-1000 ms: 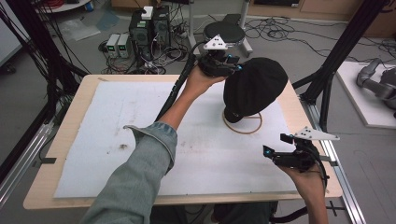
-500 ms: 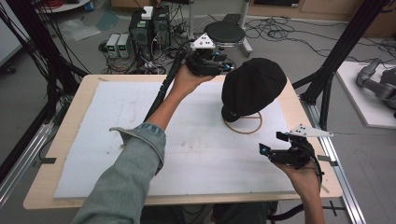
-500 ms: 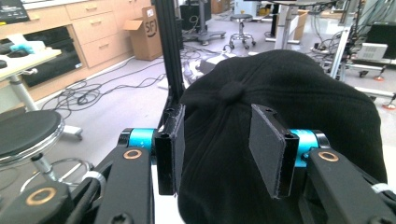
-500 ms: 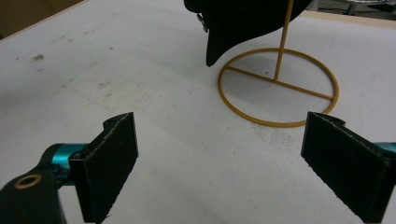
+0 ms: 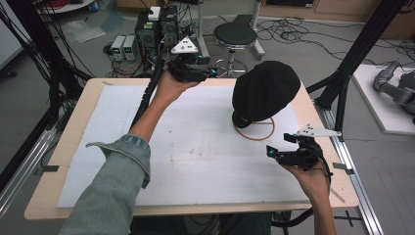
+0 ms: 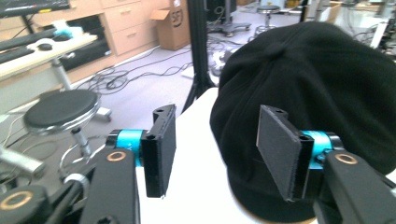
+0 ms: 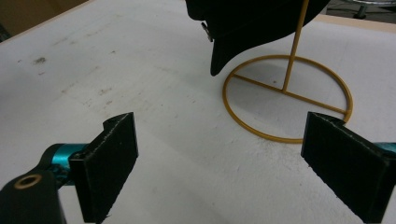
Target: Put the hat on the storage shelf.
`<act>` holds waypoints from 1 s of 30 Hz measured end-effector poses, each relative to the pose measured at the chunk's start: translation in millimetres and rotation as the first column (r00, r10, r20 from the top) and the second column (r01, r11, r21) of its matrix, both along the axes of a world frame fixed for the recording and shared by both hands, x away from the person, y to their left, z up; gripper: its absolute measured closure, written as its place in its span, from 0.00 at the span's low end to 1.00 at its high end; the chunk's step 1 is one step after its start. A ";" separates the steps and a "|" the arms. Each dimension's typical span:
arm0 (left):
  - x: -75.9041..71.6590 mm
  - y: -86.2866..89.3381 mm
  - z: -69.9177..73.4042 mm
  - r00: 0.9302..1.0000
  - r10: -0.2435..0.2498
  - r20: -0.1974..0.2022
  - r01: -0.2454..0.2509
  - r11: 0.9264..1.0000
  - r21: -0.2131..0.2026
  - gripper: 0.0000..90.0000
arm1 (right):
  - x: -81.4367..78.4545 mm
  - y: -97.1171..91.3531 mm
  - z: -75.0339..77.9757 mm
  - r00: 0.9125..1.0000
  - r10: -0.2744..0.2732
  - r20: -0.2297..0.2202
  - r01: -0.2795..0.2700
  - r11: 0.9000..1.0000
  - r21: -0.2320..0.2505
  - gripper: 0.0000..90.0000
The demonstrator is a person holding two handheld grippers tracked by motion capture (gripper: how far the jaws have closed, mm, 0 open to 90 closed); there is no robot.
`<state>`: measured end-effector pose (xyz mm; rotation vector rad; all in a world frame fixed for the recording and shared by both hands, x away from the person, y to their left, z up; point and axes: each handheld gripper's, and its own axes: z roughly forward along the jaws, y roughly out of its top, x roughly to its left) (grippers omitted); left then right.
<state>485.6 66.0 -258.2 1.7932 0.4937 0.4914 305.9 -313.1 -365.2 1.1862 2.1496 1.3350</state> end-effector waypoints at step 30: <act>-55.2 129.2 -34.3 0.981 0.193 -0.020 -0.193 0.981 -0.011 0.29 | 20.2 9.4 -6.1 1.000 0.000 -0.013 0.000 1.000 -0.011 0.12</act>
